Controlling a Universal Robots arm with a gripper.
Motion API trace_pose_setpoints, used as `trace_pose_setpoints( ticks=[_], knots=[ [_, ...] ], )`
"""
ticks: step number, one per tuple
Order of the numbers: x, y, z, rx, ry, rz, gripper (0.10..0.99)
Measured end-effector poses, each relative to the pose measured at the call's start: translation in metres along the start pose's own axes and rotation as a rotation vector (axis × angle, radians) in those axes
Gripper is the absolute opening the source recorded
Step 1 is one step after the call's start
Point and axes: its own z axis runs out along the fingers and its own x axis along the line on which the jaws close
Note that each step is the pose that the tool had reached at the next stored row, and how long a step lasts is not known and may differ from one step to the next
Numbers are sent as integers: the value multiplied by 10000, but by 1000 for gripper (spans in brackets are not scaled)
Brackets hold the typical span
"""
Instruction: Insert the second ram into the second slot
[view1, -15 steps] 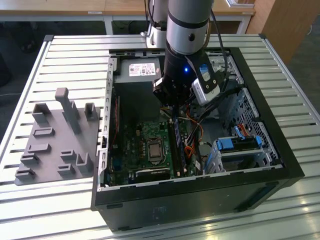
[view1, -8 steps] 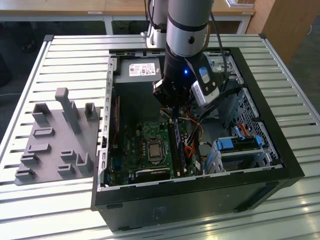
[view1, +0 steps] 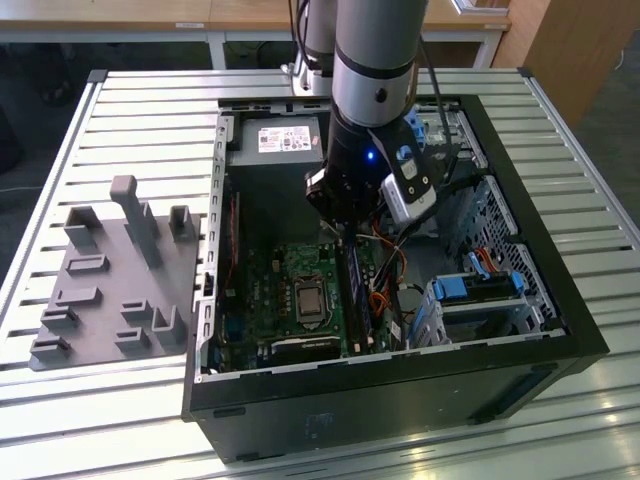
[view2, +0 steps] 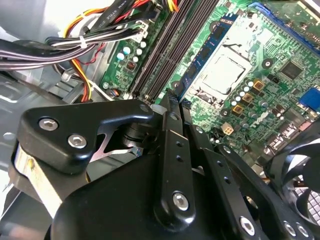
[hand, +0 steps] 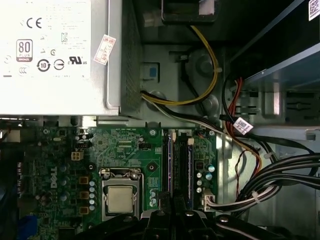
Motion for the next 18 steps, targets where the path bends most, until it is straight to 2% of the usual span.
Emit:
trace_pose_setpoints(
  ticks=[2, 8, 13, 18],
  knots=[
    [-1, -2, 23, 32, 0, 21, 137],
    [0, -17, 96, 38, 33, 29, 137],
    [0, -73, 120, 37, 38, 37, 137],
    [-3, -88, 173, 37, 62, 44, 137]
  ],
)
